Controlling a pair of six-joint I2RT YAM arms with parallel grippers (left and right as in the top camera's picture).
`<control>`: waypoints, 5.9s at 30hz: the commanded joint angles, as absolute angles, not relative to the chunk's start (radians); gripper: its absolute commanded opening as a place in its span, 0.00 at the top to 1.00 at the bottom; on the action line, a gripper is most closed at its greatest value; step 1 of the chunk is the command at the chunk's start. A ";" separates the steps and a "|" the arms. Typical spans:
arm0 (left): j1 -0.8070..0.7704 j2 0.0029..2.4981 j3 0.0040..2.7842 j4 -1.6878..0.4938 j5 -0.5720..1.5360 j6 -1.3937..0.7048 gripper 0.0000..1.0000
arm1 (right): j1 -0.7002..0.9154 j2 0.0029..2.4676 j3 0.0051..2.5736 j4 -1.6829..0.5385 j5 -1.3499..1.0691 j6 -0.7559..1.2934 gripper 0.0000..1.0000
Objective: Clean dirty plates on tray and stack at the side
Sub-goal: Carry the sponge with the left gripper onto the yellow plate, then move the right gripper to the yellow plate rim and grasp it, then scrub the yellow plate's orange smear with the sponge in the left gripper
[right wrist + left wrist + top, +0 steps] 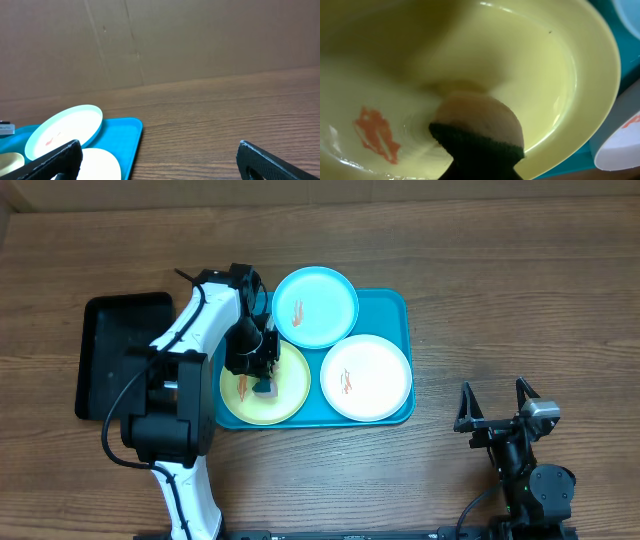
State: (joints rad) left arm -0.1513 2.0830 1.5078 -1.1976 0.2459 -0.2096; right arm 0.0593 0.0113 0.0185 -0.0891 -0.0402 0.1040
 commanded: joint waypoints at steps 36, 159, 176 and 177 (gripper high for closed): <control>-0.131 1.877 1.681 -1.446 0.081 -0.243 0.62 | 0.054 0.008 0.091 0.537 -0.561 0.523 0.00; -0.158 1.877 1.195 -0.877 0.133 -0.239 0.73 | 0.746 2.071 1.408 -0.529 -0.109 0.580 0.96; -0.157 1.877 1.166 -0.849 -0.379 -0.323 0.96 | 0.745 2.071 1.408 -0.539 -0.109 0.580 0.96; -0.157 1.877 1.174 -0.849 -0.390 -0.323 0.96 | 0.745 2.071 1.408 -0.540 -0.109 0.580 0.96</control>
State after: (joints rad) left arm -0.1688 1.8652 1.1709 -0.8471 -0.1925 -0.2924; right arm 0.7486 2.0640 1.3895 -0.5327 -0.1261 0.5766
